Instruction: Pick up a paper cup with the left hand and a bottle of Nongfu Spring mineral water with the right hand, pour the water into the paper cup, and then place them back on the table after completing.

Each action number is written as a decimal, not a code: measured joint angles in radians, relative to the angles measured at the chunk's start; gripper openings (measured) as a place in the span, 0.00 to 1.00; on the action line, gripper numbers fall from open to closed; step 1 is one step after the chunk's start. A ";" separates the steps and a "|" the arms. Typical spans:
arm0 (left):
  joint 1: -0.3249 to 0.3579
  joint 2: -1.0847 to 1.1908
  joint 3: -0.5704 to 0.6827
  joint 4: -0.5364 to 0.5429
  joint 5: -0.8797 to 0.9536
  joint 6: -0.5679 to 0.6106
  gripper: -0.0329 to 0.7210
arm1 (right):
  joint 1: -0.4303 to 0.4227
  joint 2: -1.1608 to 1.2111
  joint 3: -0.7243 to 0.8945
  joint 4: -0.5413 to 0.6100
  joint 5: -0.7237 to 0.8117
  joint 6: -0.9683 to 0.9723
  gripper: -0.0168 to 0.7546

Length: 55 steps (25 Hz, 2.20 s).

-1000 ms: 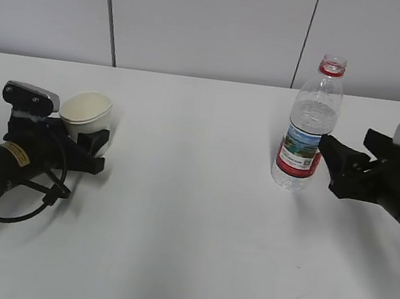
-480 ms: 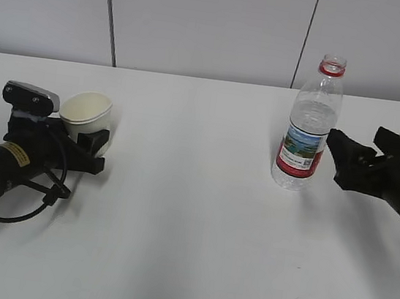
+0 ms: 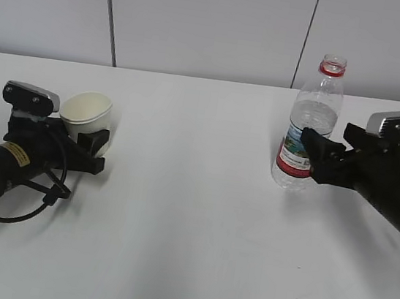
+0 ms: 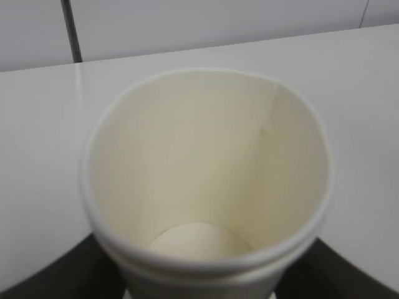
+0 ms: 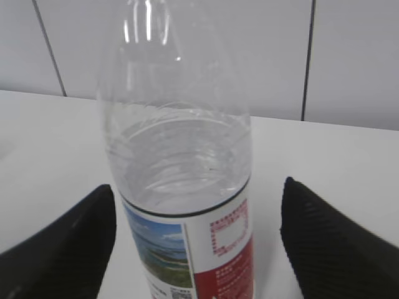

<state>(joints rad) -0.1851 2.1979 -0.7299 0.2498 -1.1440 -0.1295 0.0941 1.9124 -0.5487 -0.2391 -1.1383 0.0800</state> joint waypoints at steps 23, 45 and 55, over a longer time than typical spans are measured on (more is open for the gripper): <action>0.000 0.000 0.000 0.000 -0.001 0.000 0.58 | 0.000 0.214 -0.207 -0.083 -0.008 0.068 0.82; 0.000 -0.002 0.000 0.213 -0.003 -0.022 0.57 | 0.000 0.207 -0.218 -0.096 0.012 0.016 0.60; -0.120 -0.022 0.000 0.263 0.001 -0.035 0.57 | 0.000 0.066 -0.218 -0.116 0.308 -0.162 0.60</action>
<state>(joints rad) -0.3053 2.1762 -0.7302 0.5124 -1.1431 -0.1644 0.0941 1.9781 -0.7665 -0.3549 -0.8303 -0.0823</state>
